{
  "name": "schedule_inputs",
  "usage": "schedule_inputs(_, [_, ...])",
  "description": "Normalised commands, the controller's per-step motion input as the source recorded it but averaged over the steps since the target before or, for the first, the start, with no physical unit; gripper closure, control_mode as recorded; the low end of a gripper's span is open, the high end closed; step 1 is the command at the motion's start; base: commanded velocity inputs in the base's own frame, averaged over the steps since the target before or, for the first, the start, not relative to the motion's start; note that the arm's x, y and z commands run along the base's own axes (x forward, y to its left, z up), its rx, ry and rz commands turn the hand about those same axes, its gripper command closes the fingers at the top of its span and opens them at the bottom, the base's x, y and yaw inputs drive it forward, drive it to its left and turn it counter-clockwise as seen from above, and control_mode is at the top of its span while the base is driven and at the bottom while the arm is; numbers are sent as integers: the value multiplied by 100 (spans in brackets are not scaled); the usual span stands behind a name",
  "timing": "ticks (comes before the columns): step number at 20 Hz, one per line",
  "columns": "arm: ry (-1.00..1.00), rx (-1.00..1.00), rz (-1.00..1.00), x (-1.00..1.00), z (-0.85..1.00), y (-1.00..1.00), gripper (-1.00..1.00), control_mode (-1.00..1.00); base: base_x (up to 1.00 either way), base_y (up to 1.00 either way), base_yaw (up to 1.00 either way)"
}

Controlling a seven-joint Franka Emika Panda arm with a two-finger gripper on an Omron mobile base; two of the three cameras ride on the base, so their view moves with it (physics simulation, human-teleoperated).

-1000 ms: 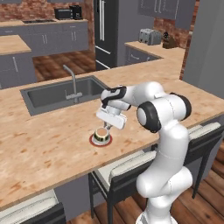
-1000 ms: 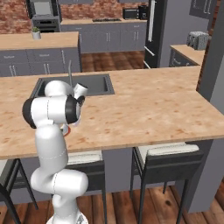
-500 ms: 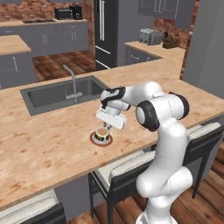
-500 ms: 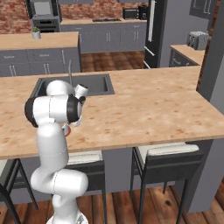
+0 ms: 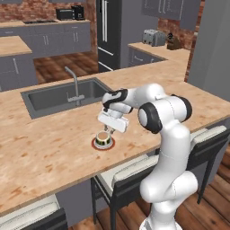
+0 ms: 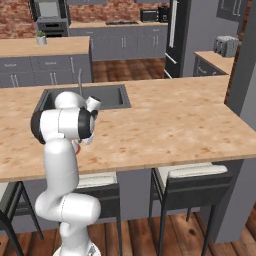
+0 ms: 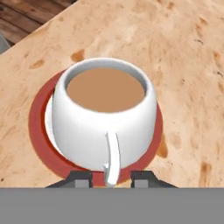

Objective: Pick the cup of tea, navigate to the dining table, and place it on the saucer.

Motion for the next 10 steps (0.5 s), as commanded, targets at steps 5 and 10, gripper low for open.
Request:
schedule_inputs(5, [4, -1, 0, 0, 0, 11, -100, -100, 0, 0, 0])
schedule_inputs(10, [3, -3, 0, 0, 21, 0, -100, -100, 0, 0, 0])
